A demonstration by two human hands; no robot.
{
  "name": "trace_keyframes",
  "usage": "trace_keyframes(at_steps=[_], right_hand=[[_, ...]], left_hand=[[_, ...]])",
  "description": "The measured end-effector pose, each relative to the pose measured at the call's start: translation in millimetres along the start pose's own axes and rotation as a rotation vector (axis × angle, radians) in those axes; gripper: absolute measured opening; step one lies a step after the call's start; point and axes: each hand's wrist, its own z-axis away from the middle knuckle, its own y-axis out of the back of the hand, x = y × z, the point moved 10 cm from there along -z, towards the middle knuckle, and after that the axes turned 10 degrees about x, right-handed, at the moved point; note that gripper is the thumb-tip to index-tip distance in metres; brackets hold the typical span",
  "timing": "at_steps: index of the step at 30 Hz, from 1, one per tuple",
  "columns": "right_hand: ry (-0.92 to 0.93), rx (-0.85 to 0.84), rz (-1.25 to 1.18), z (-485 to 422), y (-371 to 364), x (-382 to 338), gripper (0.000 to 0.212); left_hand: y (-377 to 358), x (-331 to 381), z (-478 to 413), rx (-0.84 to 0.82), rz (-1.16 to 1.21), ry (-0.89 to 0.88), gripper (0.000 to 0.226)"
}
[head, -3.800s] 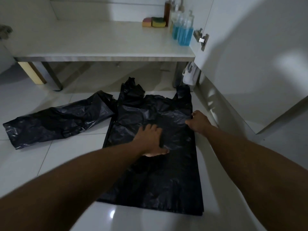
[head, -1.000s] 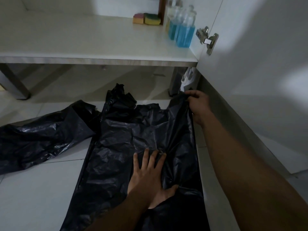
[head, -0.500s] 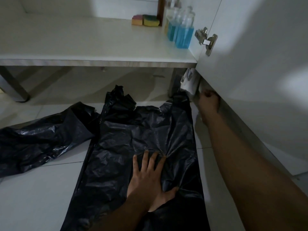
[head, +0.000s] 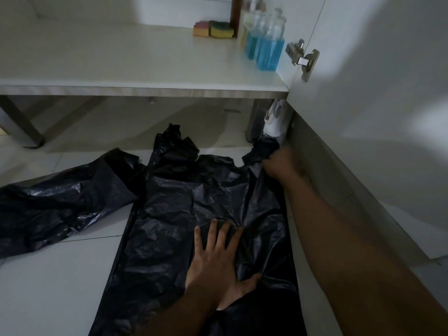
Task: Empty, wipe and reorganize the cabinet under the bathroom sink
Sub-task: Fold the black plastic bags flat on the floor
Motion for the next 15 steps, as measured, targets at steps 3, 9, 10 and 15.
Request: trace_keyframes(at_steps=[3, 9, 10, 15], right_hand=[[0.006, -0.007, -0.357, 9.8, 11.6, -18.3, 0.024], [-0.137, -0.184, -0.801, 22.4, -4.0, -30.0, 0.021], [-0.152, -0.212, -0.876, 23.3, -3.8, -33.4, 0.028], [-0.219, -0.197, -1.136, 12.2, 16.6, -45.7, 0.030]], left_hand=[[-0.3, 0.1, -0.6, -0.004, 0.005, -0.001, 0.108], [0.0, -0.1, -0.2, 0.007, 0.015, -0.001, 0.108], [0.0, -0.3, 0.0, 0.009, 0.015, 0.000, 0.108], [-1.0, 1.0, 0.6, -0.003, 0.015, -0.007, 0.108]])
